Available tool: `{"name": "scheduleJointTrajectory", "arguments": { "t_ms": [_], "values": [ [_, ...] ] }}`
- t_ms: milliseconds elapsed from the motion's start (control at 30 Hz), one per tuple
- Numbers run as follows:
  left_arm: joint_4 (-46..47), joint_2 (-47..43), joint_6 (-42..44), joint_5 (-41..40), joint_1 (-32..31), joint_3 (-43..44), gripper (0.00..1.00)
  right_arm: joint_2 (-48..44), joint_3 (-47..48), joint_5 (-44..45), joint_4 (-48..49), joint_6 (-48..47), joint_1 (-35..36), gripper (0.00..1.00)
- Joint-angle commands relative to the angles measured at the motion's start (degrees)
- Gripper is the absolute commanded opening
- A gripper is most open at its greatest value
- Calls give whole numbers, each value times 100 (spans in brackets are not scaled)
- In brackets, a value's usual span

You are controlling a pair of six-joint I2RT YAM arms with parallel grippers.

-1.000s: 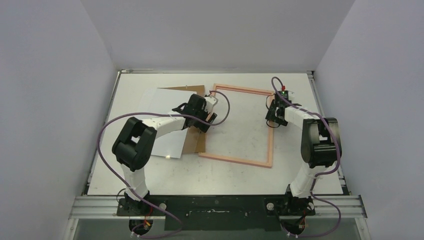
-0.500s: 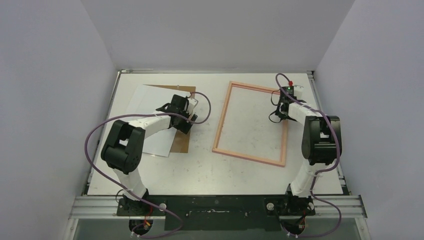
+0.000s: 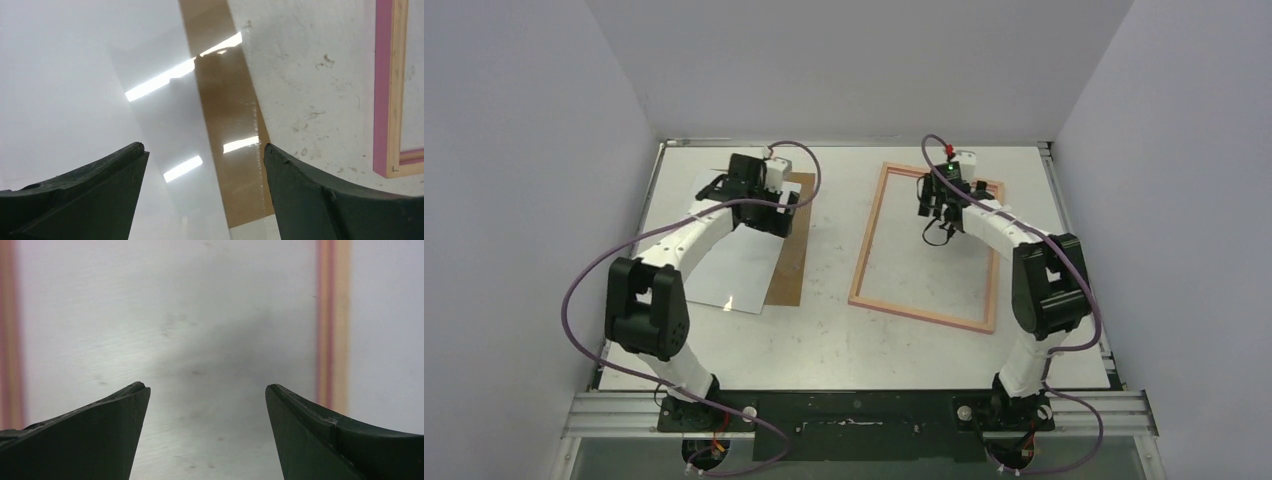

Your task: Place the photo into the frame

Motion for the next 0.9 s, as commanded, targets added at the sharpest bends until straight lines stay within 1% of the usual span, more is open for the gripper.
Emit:
{"name": "scheduleJointTrajectory", "arguments": {
  "t_ms": [0, 100, 133, 167, 233, 333, 433, 600, 767, 867],
  "values": [
    [-426, -475, -34, 350, 845, 370, 86, 487, 915, -1075, 253, 311, 976, 89],
    [-633, -464, 235, 278, 1558, 359, 87, 1092, 1495, -1319, 134, 312, 1551, 90],
    [-713, -455, 307, 334, 1757, 357, 87, 1262, 1698, -1367, 98, 311, 1686, 90],
    [-790, -457, 374, 387, 2127, 352, 87, 1405, 1833, -1390, 64, 330, 1809, 90],
    [-890, -511, 531, 452, 2633, 282, 86, 1662, 2093, -1396, -23, 370, 1981, 89],
    [-948, -673, 762, 427, 3045, 99, 87, 1920, 2341, -1208, -168, 400, 2103, 87],
    [-942, -944, 917, 460, 3268, -150, 87, 2017, 2465, -944, -316, 393, 2167, 85],
    [-736, -1261, 1147, 301, 3334, -653, 86, 1861, 2358, -412, -491, 338, 2325, 82],
    [-578, -1058, 1229, 120, 3421, -846, 85, 1520, 2141, 167, -447, 307, 2437, 82],
    [-572, -819, 1220, 70, 3493, -764, 85, 1575, 2192, 268, -446, 305, 2435, 82]
  ]
}}
